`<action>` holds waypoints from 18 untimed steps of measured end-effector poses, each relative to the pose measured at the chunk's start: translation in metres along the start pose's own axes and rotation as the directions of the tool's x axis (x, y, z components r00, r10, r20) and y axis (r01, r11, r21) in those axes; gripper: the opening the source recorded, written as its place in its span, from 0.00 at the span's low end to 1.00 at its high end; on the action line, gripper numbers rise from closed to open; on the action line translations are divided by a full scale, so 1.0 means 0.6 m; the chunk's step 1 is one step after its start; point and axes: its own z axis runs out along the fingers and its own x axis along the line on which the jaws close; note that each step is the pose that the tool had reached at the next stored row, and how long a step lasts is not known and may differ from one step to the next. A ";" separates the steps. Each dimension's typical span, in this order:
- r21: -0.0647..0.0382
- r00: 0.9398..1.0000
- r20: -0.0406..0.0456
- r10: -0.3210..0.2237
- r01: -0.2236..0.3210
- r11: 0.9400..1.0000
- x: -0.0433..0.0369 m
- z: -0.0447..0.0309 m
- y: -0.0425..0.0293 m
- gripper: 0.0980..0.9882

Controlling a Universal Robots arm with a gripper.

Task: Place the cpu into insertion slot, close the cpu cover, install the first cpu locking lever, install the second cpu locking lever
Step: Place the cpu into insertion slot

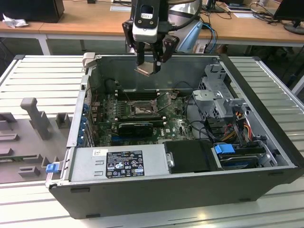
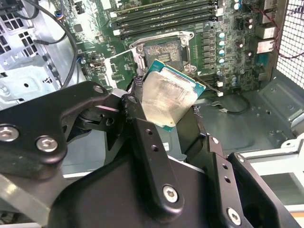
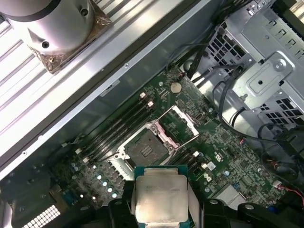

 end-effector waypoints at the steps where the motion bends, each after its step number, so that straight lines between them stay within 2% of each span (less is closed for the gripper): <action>1: 0.000 1.000 0.001 0.007 -0.007 1.000 0.000 0.000 0.000 0.48; 18: -0.003 0.994 0.009 0.108 -0.108 0.994 0.000 0.001 0.000 0.48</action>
